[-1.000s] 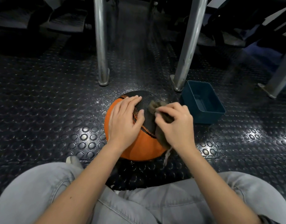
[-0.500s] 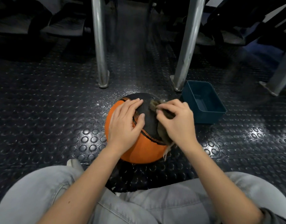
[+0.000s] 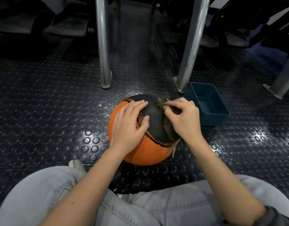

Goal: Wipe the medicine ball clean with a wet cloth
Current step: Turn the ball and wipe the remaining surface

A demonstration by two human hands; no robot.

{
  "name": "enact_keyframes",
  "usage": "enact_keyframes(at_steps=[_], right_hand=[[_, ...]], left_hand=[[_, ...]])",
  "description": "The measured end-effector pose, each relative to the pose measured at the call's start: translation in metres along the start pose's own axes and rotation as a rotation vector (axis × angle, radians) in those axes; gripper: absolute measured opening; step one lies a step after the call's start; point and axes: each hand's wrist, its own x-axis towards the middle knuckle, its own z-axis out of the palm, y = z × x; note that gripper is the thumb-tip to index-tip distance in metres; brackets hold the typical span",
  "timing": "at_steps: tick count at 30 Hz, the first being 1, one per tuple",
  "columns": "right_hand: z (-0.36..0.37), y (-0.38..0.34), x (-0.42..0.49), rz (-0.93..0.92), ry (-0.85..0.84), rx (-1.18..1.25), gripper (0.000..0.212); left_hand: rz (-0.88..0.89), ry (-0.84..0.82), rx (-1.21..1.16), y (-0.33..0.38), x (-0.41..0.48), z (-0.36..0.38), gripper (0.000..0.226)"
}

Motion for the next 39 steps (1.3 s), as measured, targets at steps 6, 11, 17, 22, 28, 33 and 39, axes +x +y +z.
enact_keyframes(at_steps=[6, 11, 17, 22, 28, 33, 39], right_hand=[[-0.003, 0.011, 0.006, 0.199, -0.013, 0.041, 0.017], [-0.001, -0.021, -0.026, -0.151, 0.006, -0.032, 0.012], [-0.004, 0.016, 0.007, 0.174, -0.016, 0.043, 0.016], [-0.006, -0.003, -0.009, 0.118, 0.027, 0.052, 0.012], [-0.003, -0.015, -0.010, -0.034, -0.027, -0.015, 0.013], [-0.006, 0.014, 0.014, 0.254, -0.030, 0.038, 0.018], [-0.005, -0.019, -0.024, -0.097, 0.016, -0.045, 0.010]], left_hand=[[0.013, 0.029, 0.024, 0.007, -0.003, 0.002, 0.046], [-0.020, 0.014, 0.010, -0.001, -0.002, 0.000, 0.048], [0.018, 0.003, 0.004, 0.005, -0.001, 0.001, 0.045], [0.003, 0.027, 0.024, 0.004, -0.003, 0.002, 0.046], [-0.023, 0.003, -0.017, 0.000, 0.000, 0.001, 0.048], [0.007, 0.008, 0.010, 0.007, 0.001, 0.004, 0.046], [-0.026, 0.017, 0.003, -0.001, 0.000, 0.001, 0.047]])
